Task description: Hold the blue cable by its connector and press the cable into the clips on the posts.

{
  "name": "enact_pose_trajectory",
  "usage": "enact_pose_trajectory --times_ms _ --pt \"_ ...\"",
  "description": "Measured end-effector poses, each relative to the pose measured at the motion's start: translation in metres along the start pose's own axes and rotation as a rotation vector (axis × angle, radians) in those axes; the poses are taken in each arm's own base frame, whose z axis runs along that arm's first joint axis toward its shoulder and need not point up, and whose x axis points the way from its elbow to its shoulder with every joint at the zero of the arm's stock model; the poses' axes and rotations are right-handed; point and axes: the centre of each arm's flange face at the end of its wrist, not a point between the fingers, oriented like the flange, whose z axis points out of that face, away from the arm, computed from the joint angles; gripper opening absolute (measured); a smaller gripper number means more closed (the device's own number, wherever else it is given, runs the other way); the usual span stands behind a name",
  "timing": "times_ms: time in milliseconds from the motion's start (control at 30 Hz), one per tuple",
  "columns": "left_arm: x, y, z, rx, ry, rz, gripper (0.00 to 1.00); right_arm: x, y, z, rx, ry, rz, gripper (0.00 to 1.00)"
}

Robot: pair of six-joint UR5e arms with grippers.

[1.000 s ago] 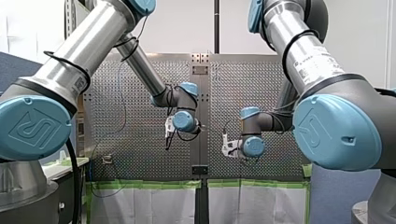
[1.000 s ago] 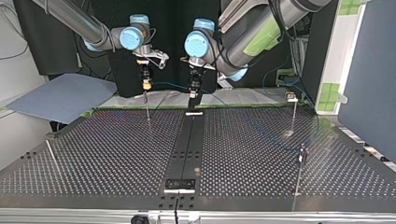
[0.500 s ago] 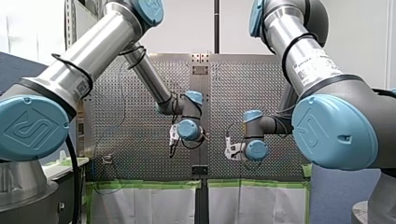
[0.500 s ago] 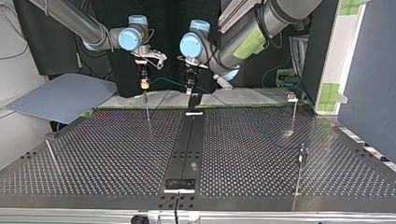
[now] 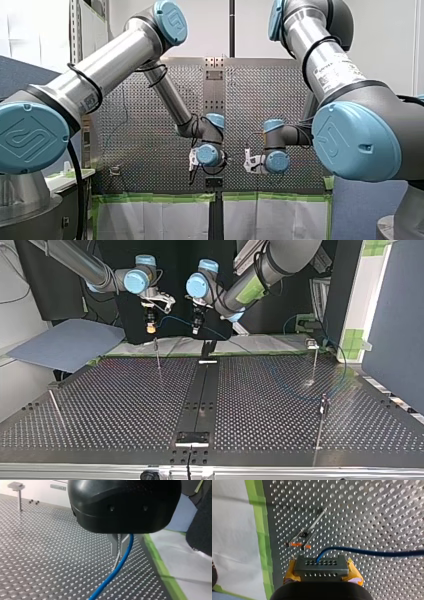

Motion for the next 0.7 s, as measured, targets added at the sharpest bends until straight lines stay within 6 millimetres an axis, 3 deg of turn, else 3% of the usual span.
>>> enact_pose_trajectory --times_ms 500,700 --pt "0.036 -0.039 0.004 0.029 0.005 -0.001 0.03 -0.011 0.028 0.003 -0.065 -0.004 0.018 0.00" --pt "0.049 -0.059 0.012 0.040 -0.009 -0.016 0.03 -0.031 0.034 0.008 -0.077 -0.008 0.014 0.00"
